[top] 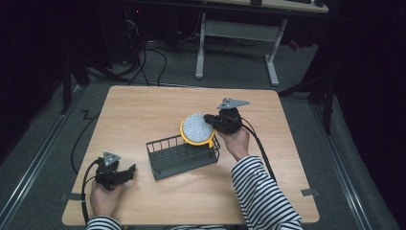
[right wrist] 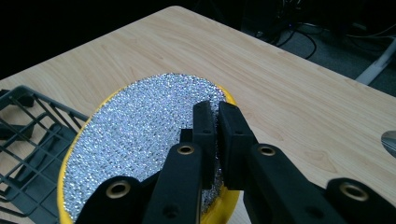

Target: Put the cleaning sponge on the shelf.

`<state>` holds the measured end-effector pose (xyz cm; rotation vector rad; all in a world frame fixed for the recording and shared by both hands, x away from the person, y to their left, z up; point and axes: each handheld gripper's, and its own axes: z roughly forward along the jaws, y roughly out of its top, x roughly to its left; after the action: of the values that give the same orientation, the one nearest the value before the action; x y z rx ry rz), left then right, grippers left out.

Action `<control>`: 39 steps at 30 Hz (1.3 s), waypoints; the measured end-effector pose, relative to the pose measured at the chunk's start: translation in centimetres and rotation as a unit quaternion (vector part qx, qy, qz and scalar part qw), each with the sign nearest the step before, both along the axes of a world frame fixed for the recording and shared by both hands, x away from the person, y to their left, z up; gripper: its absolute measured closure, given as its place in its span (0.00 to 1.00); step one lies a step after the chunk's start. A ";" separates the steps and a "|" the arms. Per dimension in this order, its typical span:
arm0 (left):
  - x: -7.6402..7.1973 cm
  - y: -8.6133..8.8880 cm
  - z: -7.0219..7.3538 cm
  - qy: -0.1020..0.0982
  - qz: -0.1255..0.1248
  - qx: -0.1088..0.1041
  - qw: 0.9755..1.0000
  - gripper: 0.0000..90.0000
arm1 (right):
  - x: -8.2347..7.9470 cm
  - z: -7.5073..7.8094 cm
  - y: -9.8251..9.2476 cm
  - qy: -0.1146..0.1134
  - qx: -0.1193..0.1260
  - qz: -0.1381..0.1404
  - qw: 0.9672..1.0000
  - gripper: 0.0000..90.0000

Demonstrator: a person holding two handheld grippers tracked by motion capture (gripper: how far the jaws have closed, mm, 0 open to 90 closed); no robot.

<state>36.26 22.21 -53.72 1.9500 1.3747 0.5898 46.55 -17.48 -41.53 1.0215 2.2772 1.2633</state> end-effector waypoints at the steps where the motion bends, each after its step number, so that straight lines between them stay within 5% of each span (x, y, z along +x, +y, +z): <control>1: 0.0 0.0 0.0 -0.001 0.000 0.000 1.000 0.29 | -0.1 -0.1 0.1 0.001 0.000 0.001 1.000 0.96; 15: 0.0 0.0 0.0 0.000 0.000 0.000 1.000 0.29 | -0.8 -0.3 -0.4 -0.007 0.008 0.020 1.000 0.95; 39: 0.0 0.0 0.0 0.000 0.000 0.000 1.000 0.29 | -1.9 -1.2 0.0 -0.006 -0.016 0.065 0.998 0.97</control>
<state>36.25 22.19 -53.72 1.9508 1.3744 0.5903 44.65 -17.51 -42.73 0.8658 2.3806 1.2748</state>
